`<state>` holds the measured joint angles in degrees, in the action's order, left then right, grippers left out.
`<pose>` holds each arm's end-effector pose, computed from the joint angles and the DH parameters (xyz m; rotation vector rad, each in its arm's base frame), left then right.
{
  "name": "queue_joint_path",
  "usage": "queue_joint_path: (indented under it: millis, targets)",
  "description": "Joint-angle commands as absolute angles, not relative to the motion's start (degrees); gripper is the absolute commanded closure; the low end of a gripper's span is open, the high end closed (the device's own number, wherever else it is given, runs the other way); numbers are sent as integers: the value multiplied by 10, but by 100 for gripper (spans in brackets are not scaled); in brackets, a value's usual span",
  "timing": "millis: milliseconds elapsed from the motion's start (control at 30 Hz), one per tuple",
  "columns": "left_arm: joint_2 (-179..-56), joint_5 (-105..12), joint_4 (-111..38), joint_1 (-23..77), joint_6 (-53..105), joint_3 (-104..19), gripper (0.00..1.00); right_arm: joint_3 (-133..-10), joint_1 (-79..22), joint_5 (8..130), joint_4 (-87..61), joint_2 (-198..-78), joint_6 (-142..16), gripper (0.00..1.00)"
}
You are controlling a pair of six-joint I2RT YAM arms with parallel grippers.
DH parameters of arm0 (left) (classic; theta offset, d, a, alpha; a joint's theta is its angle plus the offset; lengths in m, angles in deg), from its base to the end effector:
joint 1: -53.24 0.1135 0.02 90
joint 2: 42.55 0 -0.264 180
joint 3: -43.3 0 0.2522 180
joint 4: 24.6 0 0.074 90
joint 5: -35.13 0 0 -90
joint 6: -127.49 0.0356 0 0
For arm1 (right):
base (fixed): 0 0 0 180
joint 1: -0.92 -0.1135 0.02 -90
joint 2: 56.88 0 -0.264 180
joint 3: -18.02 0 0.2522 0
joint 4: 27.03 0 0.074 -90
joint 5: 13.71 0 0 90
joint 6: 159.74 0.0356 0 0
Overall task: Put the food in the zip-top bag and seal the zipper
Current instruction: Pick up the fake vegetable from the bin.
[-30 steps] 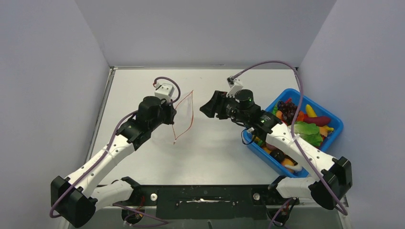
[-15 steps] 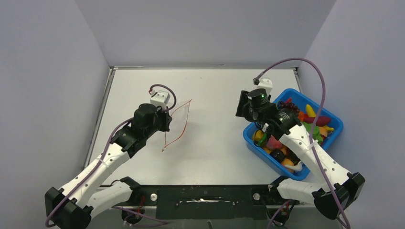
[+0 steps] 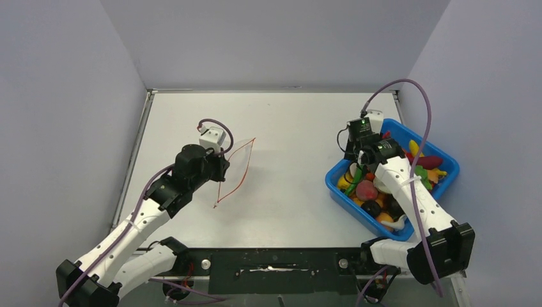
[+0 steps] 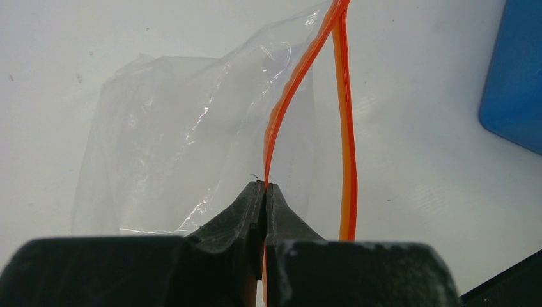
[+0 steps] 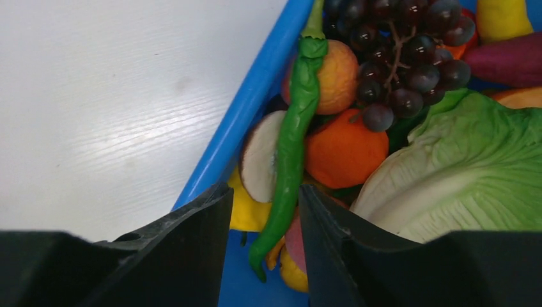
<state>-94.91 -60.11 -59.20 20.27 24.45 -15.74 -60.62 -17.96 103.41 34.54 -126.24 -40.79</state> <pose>0.1746 -0.1094 0.3006 0.3035 2.0581 -0.4015 0.2328 0.0625 0.3176 0.3995 2.3263 -0.1930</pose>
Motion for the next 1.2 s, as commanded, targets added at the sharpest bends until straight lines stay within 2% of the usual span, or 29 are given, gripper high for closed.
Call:
queue_joint_path:
  millis: [0,167,433,733,1167]
  targets:
    - [-927,-586,-563,201,250,-160,100,-585,-135,1061,274,-1282,-433,59]
    - [-921,-578,-558,202,250,-157,100,-589,-65,1012,218,-1305,-450,64]
    - [-922,-571,-555,201,253,-154,100,-594,20,876,147,-1354,-472,64]
    - [-923,-574,-556,201,254,-153,100,-580,72,809,90,-1387,-495,64]
    - [-925,-566,-555,202,253,-152,100,-565,87,740,67,-1408,-515,60]
